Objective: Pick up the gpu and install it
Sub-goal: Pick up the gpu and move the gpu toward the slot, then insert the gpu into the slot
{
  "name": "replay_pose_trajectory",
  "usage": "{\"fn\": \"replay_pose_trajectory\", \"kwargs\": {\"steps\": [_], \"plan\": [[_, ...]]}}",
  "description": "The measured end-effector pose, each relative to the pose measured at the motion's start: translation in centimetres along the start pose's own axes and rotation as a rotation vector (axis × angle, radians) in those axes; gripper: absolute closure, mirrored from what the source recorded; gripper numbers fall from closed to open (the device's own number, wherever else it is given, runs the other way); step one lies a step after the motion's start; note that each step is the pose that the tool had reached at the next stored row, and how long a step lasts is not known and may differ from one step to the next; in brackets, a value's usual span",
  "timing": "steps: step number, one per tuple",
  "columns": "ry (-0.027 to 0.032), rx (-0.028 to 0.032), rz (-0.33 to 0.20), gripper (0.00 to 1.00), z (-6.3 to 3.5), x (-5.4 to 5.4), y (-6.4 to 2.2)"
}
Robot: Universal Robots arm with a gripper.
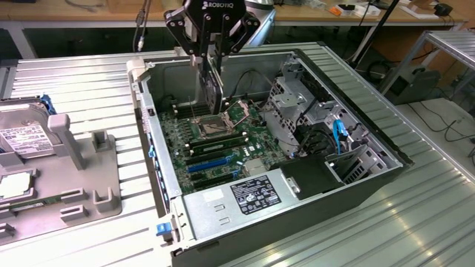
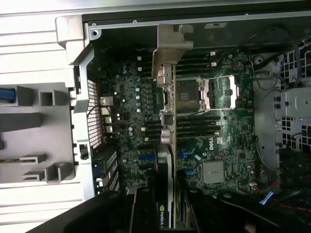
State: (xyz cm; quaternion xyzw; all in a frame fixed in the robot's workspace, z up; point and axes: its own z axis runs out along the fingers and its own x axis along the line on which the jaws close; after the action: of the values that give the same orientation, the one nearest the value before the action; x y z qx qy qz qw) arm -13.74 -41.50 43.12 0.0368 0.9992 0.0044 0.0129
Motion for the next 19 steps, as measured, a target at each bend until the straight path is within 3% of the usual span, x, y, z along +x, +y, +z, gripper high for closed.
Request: {"fn": "replay_pose_trajectory", "kwargs": {"steps": [13,19], "plan": [[0.0000,0.0000,-0.001,0.73,0.07,-1.9,0.14],[0.0000,0.0000,-0.001,0.73,0.07,-2.0,0.15]]}}
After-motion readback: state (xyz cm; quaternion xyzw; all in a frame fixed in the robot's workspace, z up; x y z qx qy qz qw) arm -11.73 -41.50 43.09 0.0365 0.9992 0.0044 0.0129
